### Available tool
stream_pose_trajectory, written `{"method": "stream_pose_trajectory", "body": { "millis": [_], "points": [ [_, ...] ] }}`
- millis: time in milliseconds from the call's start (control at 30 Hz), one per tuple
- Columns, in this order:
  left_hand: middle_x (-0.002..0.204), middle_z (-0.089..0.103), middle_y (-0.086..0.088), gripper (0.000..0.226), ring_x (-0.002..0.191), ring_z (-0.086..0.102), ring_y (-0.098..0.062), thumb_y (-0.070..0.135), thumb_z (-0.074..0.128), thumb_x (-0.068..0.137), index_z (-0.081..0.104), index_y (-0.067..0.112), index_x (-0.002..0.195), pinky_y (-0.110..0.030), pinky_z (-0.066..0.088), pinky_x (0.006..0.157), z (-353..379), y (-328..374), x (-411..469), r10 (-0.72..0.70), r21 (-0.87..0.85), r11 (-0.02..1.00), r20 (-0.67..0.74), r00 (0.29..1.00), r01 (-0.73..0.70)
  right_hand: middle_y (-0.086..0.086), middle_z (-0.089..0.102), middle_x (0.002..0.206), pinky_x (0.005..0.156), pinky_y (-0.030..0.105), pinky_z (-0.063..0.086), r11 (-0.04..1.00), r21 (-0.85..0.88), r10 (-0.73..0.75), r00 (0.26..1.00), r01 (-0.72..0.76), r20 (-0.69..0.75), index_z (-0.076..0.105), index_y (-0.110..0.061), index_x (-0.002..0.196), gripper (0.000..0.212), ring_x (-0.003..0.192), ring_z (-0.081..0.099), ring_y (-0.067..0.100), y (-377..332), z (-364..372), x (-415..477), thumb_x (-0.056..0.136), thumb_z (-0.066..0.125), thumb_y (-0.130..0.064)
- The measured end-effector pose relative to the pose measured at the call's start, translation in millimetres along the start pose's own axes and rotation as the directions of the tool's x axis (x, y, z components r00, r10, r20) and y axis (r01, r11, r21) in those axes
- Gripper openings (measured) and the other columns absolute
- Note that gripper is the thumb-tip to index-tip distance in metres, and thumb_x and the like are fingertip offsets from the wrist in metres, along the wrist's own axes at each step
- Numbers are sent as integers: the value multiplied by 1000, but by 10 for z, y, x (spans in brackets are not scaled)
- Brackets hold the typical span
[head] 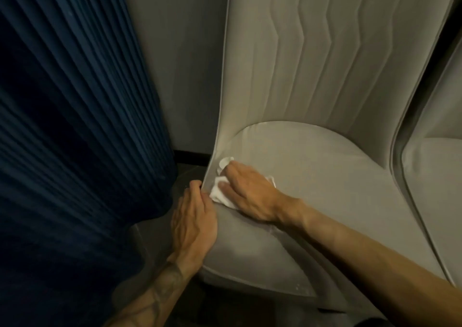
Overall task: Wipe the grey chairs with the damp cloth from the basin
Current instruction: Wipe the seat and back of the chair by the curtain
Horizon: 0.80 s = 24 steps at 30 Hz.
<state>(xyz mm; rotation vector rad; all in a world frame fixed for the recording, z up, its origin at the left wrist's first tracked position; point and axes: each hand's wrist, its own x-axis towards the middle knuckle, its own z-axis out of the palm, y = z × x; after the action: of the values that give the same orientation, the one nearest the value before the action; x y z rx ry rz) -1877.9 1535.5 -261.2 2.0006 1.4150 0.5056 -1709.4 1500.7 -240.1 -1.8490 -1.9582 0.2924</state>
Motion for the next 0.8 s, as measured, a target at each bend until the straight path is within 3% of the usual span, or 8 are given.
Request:
{"method": "stream_pose_trajectory", "body": {
  "millis": [67, 233, 367, 467, 533, 600, 667, 800],
  "points": [
    [128, 58, -3, 25, 112, 54, -25, 32, 28, 109, 44, 27, 128, -44, 43, 94, 7, -6, 10, 6, -9, 1000, 2, 1000, -6, 3, 52, 103, 85, 27, 35, 1000, 1, -30, 999, 30, 34, 44, -18, 102, 29, 88, 47, 16, 58, -70, 27, 107, 30, -43],
    [123, 57, 1, 17, 103, 50, -18, 35, 28, 109, 41, 33, 118, -39, 39, 89, 40, -53, 33, 7, -16, 1000, -5, 1000, -7, 20, 55, 108, 91, 40, 37, 970, -112, 214, 976, -217, -36, 49, -3, 104, 34, 100, 52, 35, 264, -230, 505, 108, 35, -34],
    [124, 57, 1, 19, 113, 54, -23, 34, 27, 109, 43, 30, 118, -43, 43, 97, 43, -53, 30, 7, -47, 999, 9, 1000, -6, 4, 52, 98, 80, 31, 34, 998, -63, -10, 1000, 9, -10, 45, -18, 100, 27, 85, 47, 20, 17, -25, 108, 108, 33, -41],
    [126, 57, -3, 25, 116, 54, -27, 33, 26, 110, 45, 25, 126, -48, 43, 101, 2, -25, 18, 12, -70, 998, 37, 999, -9, -11, 42, 95, 76, 20, 26, 993, 8, -115, 988, 115, 107, 32, -35, 98, 14, 80, 37, 4, -56, -76, -150, 107, 30, -45],
    [129, 57, -5, 30, 119, 53, -29, 34, 24, 112, 45, 24, 131, -49, 42, 103, -26, -4, 20, 10, -52, 999, 50, 999, -8, -8, 45, 98, 81, 22, 31, 998, 7, -64, 995, 63, 74, 36, -31, 98, 14, 85, 41, 7, 50, -158, 23, 107, 33, -41],
    [129, 56, -5, 28, 120, 53, -29, 35, 24, 113, 44, 25, 128, -48, 42, 104, -24, 1, 11, 7, -46, 999, 47, 999, -5, 8, 53, 101, 86, 35, 38, 994, -10, 107, 994, -107, 5, 45, -15, 99, 26, 91, 51, 24, 141, -234, 326, 107, 36, -38],
    [129, 57, -5, 26, 120, 54, -29, 35, 25, 112, 45, 25, 126, -48, 42, 104, 0, -11, 12, 9, -47, 999, 29, 1000, -8, 16, 55, 103, 87, 39, 37, 977, -64, 204, 979, -206, -25, 45, -10, 96, 28, 96, 53, 33, 157, -200, 522, 107, 38, -35],
    [126, 60, -4, 16, 116, 57, -29, 37, 30, 111, 43, 32, 120, -47, 45, 100, 54, -93, 47, -9, -183, 983, 60, 998, 20, 6, 54, 100, 83, 38, 40, 996, -86, 5, 999, -2, 39, 45, -20, 99, 33, 88, 51, 25, -116, 31, 227, 104, 32, -49]
  ]
}}
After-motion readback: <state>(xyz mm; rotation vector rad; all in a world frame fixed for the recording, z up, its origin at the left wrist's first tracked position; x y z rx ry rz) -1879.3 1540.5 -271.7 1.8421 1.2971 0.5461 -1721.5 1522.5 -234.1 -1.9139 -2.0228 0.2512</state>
